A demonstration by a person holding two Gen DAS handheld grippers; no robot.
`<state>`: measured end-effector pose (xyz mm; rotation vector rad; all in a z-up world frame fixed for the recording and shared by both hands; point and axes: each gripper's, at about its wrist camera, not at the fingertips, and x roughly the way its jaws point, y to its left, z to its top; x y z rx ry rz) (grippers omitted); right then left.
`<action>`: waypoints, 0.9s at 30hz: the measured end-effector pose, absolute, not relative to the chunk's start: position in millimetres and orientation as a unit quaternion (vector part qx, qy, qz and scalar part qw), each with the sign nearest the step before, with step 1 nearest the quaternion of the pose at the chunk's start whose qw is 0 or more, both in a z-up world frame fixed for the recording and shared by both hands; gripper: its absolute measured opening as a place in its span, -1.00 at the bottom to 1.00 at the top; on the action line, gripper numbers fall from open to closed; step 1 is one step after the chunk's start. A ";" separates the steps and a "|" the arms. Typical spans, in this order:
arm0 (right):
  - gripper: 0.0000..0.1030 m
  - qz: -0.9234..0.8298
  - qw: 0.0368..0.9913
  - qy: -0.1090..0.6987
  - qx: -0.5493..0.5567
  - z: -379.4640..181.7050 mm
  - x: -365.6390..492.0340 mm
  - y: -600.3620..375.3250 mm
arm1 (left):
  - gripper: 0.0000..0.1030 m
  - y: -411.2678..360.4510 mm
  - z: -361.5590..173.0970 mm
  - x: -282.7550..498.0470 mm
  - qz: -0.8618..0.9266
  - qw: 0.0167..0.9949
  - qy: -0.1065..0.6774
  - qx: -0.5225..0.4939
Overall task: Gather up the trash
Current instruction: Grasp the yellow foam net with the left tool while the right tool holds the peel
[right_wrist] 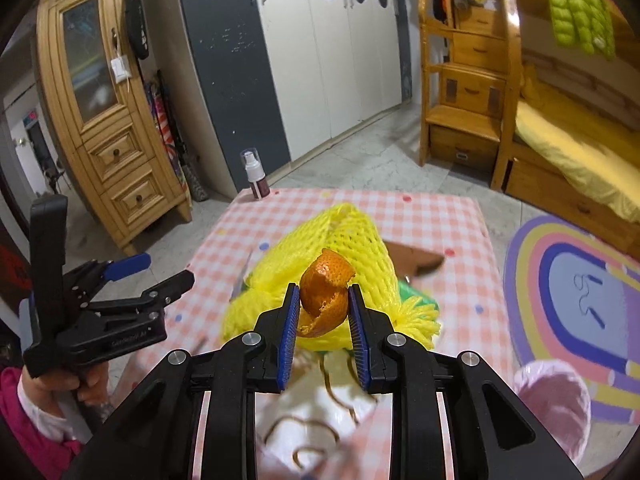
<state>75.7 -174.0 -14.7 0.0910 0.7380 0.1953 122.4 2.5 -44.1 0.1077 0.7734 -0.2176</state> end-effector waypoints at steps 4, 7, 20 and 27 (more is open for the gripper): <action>-0.51 0.101 0.932 0.342 0.073 -9.2 60.5 -186.4 | 0.51 -7.9 -43.4 105.2 -0.125 0.917 0.374 0.054; -0.55 0.103 0.939 0.315 0.094 -1.5 55.6 -193.2 | 0.51 -14.9 -43.9 97.6 -0.129 0.916 0.376 0.061; -0.59 0.030 0.950 0.308 0.051 4.8 28.0 -214.8 | 0.65 -50.3 -46.1 74.2 -0.165 0.907 0.380 0.080; -0.59 -0.004 0.945 0.318 0.079 -7.8 12.4 -251.3 | 0.65 -95.0 -63.3 87.9 -0.155 0.900 0.397 0.094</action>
